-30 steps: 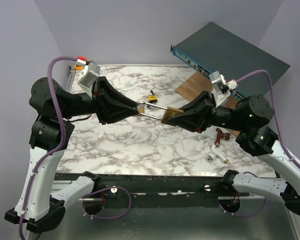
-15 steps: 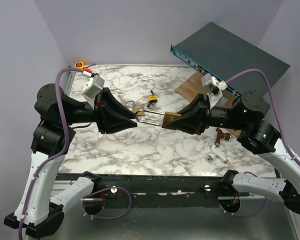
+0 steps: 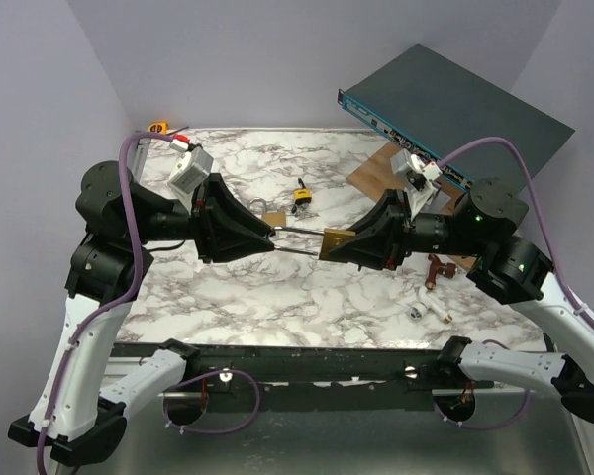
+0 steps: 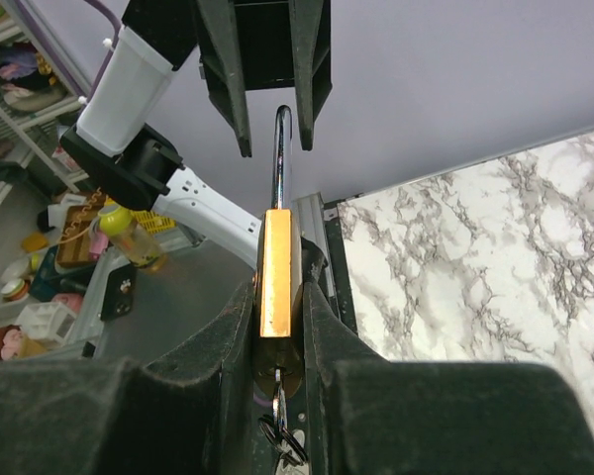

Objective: Lock with the key
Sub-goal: Lock the lock.

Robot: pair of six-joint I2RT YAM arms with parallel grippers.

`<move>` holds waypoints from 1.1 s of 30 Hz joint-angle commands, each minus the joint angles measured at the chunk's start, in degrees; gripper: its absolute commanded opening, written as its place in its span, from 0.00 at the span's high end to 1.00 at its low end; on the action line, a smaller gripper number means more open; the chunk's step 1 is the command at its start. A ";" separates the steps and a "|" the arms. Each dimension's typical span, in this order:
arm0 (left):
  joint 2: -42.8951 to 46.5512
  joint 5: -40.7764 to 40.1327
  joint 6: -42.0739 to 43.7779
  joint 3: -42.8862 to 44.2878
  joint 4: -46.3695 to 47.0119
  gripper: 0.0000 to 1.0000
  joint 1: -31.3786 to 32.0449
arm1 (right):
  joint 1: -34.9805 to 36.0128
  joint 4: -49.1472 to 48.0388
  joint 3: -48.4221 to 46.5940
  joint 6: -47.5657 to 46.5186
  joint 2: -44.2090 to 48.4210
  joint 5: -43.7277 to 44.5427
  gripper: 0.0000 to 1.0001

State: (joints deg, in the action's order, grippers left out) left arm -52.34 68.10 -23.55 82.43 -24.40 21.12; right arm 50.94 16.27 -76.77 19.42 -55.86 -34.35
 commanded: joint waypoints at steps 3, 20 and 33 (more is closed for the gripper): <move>-0.71 1.35 -0.36 -0.47 1.62 0.72 1.11 | -0.05 -3.39 -2.79 -0.20 0.62 -1.49 0.99; 1.63 1.65 -6.23 -4.23 9.09 1.00 4.66 | -0.04 -5.58 -4.06 -2.64 -2.68 -10.99 0.99; 3.20 -7.63 -5.52 -4.53 5.17 1.00 6.31 | 0.02 -13.07 -5.07 0.70 -7.13 -16.37 0.99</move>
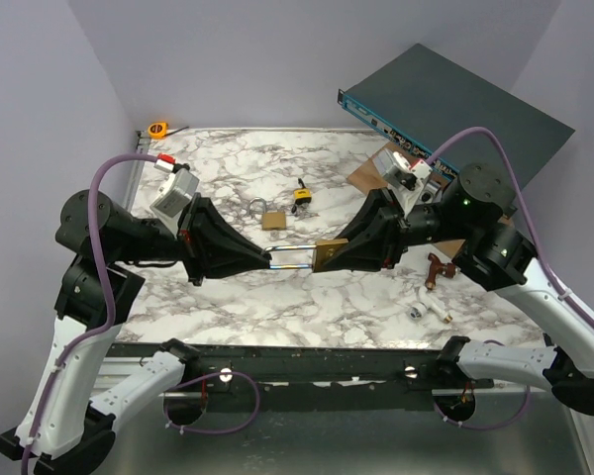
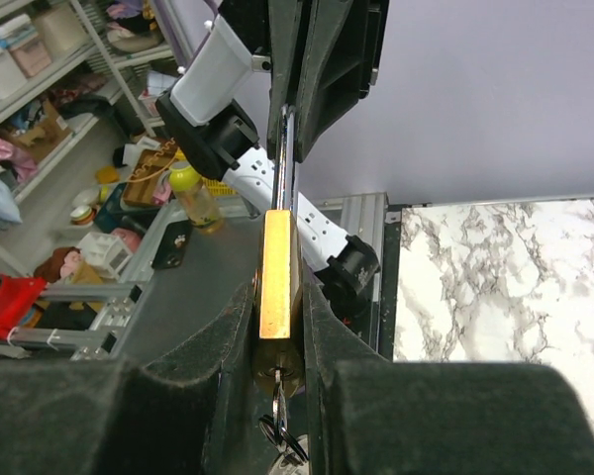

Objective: Lock with the key
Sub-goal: Lock the lock.

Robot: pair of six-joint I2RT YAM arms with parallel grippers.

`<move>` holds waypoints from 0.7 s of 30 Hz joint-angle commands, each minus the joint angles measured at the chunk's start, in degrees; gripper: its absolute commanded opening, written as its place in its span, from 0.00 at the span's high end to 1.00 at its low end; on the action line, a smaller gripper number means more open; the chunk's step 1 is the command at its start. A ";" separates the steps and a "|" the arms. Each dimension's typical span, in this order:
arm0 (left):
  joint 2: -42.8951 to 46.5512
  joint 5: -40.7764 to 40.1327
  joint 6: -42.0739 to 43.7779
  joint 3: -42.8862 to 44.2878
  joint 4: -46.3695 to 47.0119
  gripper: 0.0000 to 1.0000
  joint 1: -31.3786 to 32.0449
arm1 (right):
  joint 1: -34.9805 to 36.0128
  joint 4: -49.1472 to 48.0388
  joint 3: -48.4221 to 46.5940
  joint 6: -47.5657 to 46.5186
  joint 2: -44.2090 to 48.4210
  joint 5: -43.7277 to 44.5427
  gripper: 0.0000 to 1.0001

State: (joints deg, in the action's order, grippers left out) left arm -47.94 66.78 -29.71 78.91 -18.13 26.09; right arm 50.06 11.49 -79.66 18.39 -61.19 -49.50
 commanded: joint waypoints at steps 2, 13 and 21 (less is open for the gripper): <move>-1.35 -7.90 0.97 -0.90 -1.87 1.00 1.66 | 0.78 -8.41 -2.43 2.12 -2.00 0.03 0.99; -3.35 -15.33 3.30 -0.13 -5.61 1.00 4.44 | 0.83 -10.90 -0.64 3.70 -1.48 6.53 0.99; -4.52 -16.54 4.92 0.29 -7.74 1.00 4.91 | 0.83 -13.71 0.55 5.02 -0.12 12.17 0.99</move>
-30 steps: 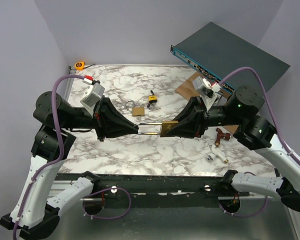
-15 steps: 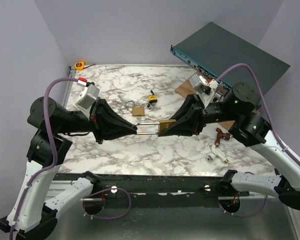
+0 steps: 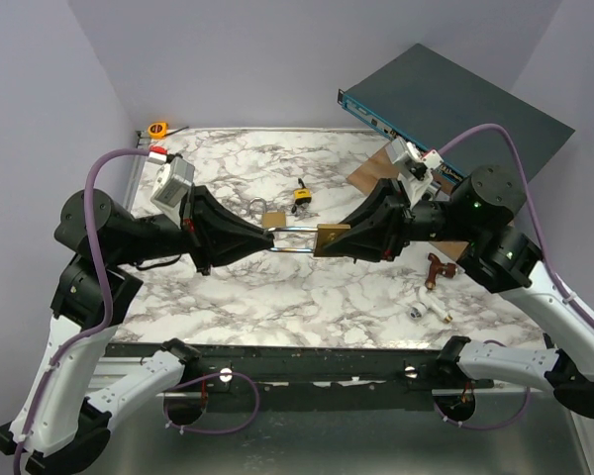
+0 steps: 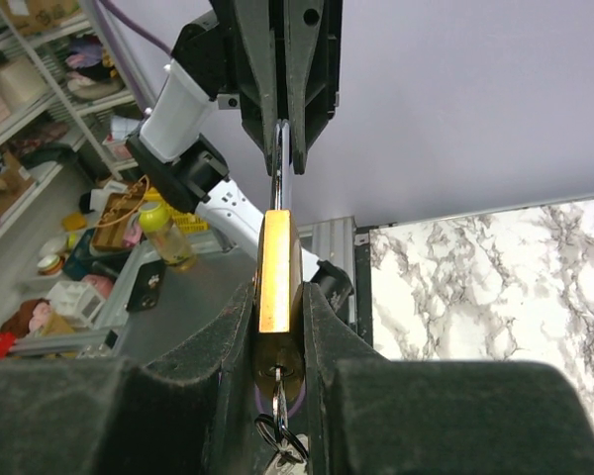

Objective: Lock with the key
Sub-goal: Lock the lock.

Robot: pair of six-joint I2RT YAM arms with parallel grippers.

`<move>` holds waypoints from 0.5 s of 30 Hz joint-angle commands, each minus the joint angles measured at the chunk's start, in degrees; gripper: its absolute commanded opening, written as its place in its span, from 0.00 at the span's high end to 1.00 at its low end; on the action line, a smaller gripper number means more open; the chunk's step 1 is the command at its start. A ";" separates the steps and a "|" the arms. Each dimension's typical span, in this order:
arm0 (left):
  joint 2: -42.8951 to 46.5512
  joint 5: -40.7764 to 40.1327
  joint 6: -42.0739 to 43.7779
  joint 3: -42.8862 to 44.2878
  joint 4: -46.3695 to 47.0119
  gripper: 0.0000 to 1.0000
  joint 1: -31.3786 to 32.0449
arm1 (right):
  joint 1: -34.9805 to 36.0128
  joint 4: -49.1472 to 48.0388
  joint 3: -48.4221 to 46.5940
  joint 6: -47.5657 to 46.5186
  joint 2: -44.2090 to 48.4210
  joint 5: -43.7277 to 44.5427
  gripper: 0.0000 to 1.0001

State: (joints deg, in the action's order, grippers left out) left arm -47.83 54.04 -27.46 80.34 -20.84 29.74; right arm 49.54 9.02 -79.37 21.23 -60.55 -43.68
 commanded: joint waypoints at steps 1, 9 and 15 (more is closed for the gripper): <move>-4.72 -3.77 2.88 -1.27 -5.49 1.00 1.24 | 1.35 -11.51 0.42 2.43 -0.43 7.29 0.99; -5.26 -4.80 2.47 -2.28 -5.30 1.00 1.66 | 1.35 -14.51 1.36 4.51 -1.16 6.69 0.99; -6.34 -6.47 1.55 -2.84 -3.59 1.00 3.44 | 1.36 -14.97 2.25 4.83 -1.87 7.06 0.99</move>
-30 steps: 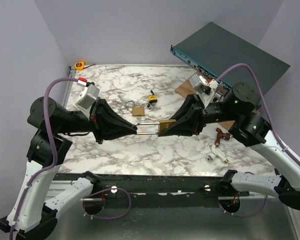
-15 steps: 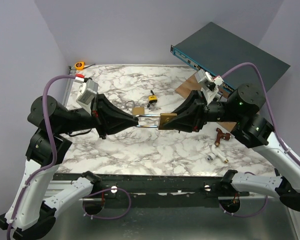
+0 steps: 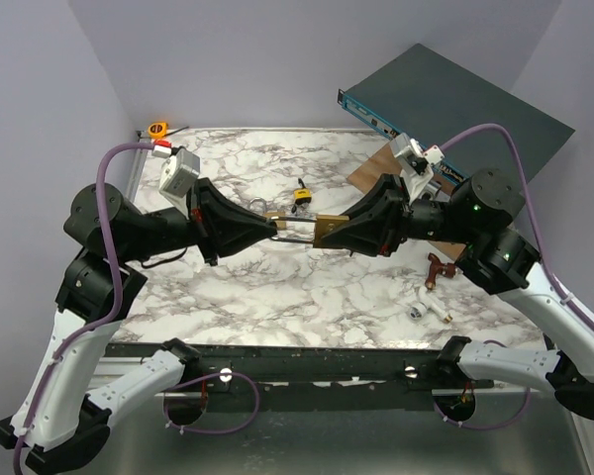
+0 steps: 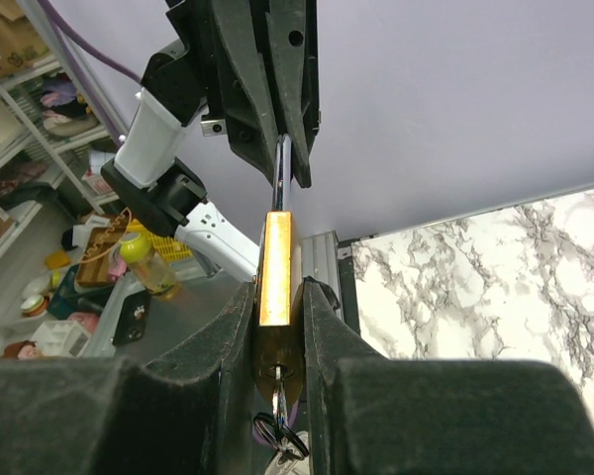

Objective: Lock with the key
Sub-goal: Lock the lock.

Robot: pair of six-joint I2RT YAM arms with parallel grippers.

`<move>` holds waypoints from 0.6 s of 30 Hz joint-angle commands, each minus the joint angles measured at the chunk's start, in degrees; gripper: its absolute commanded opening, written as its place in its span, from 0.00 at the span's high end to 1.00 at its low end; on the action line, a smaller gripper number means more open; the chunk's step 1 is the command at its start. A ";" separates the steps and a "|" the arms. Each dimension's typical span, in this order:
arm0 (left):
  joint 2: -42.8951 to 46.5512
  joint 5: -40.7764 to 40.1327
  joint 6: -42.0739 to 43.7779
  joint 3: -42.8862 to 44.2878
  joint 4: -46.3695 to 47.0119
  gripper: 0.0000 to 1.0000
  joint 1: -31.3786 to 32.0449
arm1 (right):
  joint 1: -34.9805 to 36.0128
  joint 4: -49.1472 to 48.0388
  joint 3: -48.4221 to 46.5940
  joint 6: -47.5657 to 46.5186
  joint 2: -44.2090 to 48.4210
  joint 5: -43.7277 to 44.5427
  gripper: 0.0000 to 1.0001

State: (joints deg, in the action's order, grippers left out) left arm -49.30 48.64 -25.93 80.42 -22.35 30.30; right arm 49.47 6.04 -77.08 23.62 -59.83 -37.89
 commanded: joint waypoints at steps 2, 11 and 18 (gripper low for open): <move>-5.40 -1.18 -0.16 -3.27 -1.65 1.00 3.57 | 1.46 -12.11 0.25 2.59 -2.74 1.57 0.99; -7.32 -2.06 -0.65 -3.66 -0.15 1.00 6.90 | 1.49 -11.71 1.18 2.21 -3.18 2.27 0.99; -7.56 -0.22 -0.02 -3.92 0.02 1.00 8.34 | 1.47 -11.39 1.15 2.06 -3.43 1.97 0.99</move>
State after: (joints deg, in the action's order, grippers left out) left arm -50.13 42.96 -25.93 79.90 -18.94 34.46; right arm 48.88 4.75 -76.34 24.21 -59.07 -36.69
